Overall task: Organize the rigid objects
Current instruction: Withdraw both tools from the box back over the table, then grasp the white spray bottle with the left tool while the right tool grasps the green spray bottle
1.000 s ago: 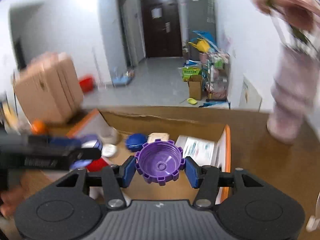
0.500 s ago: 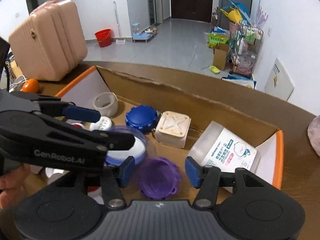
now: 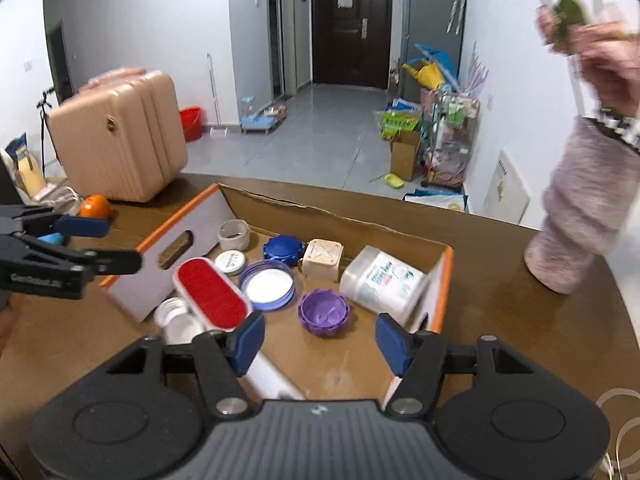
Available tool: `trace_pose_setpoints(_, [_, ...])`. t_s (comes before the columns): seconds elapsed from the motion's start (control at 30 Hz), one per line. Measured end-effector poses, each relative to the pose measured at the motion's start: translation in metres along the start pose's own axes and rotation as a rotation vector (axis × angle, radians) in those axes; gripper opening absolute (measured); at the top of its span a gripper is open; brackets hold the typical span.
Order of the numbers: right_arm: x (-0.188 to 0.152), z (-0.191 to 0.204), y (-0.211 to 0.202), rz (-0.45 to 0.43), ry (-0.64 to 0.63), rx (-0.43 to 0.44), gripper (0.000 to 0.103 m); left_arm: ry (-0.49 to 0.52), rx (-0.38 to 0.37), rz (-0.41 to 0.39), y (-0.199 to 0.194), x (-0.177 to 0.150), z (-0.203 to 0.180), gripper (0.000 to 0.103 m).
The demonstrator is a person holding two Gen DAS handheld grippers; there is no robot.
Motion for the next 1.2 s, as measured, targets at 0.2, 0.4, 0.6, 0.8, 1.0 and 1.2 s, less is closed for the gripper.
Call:
trace_pose_setpoints(0.2, [-0.044,0.016,-0.086,-0.102,0.066,-0.013,0.065,0.046,0.032,-0.113,-0.099,-0.032,-0.011,0.089])
trace_pose_setpoints(0.4, [-0.113,0.057,-0.158,-0.214,0.084,-0.036,0.065,0.039,0.046,-0.228,-0.180,-0.084,-0.036,0.093])
trace_pose_setpoints(0.6, [-0.178,0.095,-0.202,-0.267,0.071,-0.116,0.065,0.033,0.058,-0.293,-0.236,-0.140,-0.067,0.096])
trace_pose_setpoints(0.8, [-0.217,0.114,-0.213,-0.235,0.048,-0.100,0.064,0.023,0.033,-0.272,-0.255,-0.176,-0.090,0.096])
trace_pose_setpoints(1.0, [-0.216,0.088,-0.183,-0.189,0.007,-0.134,0.061,0.037,-0.002,-0.257,-0.232,-0.180,-0.106,0.092])
trace_pose_setpoints(1.2, [-0.183,0.052,-0.110,-0.129,-0.054,-0.113,0.056,0.086,-0.059,-0.237,-0.154,-0.153,-0.126,0.081])
Point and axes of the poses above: each gripper's, at about its wrist camera, not at the fingertips, and y roughly the way its jaws point, z to its left, x to its top, the point moved 5 cm from there along y, roughly the way its jaws point, and after that the axes turned 12 degrees about -z, right-handed, at the moved point
